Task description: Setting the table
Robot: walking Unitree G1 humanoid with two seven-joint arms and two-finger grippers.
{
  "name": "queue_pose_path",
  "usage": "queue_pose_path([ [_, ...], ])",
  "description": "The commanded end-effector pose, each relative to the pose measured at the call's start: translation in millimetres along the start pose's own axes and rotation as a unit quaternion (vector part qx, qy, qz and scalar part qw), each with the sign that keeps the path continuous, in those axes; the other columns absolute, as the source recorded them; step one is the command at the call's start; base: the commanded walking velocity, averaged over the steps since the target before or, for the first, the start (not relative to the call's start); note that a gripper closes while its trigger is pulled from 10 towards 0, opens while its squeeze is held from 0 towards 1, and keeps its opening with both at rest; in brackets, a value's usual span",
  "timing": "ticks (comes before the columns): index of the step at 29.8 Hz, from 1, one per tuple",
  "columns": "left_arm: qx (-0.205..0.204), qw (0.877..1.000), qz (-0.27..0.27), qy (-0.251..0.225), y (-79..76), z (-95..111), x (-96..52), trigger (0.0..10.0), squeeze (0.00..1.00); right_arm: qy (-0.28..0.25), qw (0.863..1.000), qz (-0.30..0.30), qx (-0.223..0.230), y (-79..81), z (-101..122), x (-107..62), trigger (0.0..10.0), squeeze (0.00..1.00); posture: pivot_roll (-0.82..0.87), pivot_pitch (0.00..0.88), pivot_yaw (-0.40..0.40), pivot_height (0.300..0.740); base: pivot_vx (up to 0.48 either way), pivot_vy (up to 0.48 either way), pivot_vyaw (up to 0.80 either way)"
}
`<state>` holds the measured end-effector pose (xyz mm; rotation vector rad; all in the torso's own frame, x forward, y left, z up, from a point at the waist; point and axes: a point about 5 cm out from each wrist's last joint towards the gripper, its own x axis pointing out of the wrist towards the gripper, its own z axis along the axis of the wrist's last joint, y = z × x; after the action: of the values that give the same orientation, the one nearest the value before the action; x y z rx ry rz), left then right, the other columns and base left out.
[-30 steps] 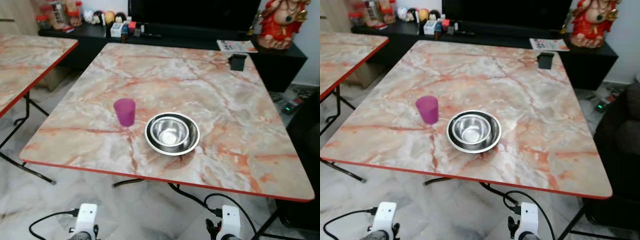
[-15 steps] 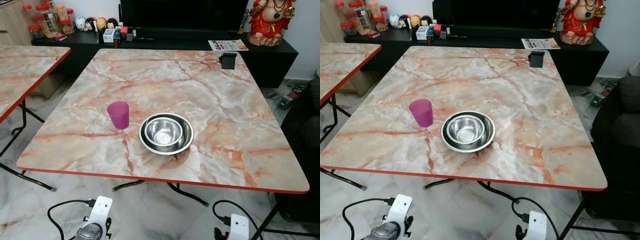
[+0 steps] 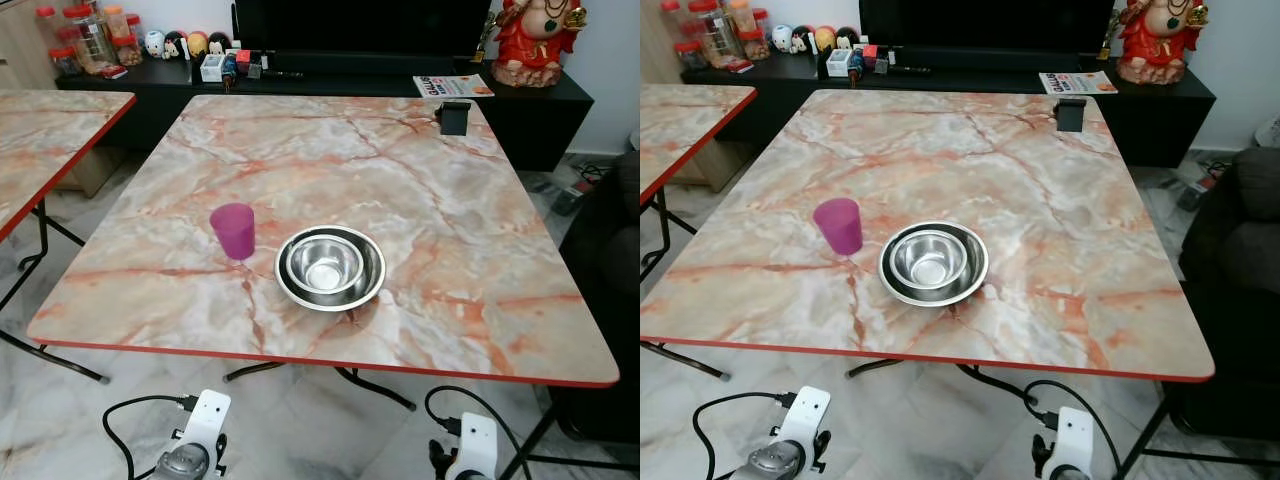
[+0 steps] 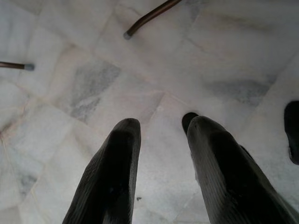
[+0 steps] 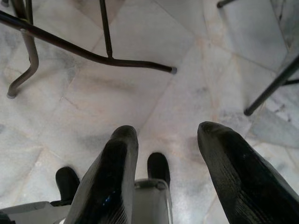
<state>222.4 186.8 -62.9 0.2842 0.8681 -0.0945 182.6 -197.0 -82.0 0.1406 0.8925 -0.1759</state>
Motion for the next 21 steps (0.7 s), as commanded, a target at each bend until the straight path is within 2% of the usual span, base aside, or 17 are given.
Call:
queue_pose_path([
  [1,-0.001,1.000,0.009,0.019,2.4,-9,-1.3,10.0,0.00,0.006,1.000,0.009,-0.006,6.6,0,0.9,10.0,0.00,-0.06,0.075,-0.010,0.740,0.000,0.454,0.00],
  [5,-0.001,0.999,0.018,0.030,4.9,-15,-2.3,10.0,0.00,0.011,1.000,0.010,-0.009,7.3,-4,0.1,10.0,0.00,-0.06,0.071,-0.002,0.740,0.000,0.476,-0.69],
  [21,-0.004,0.999,0.034,0.027,15.7,-14,-3.0,10.0,0.00,0.009,1.000,0.018,-0.003,13.9,-6,-0.3,10.0,0.00,-0.06,0.026,0.020,0.740,0.000,0.476,0.00],
])
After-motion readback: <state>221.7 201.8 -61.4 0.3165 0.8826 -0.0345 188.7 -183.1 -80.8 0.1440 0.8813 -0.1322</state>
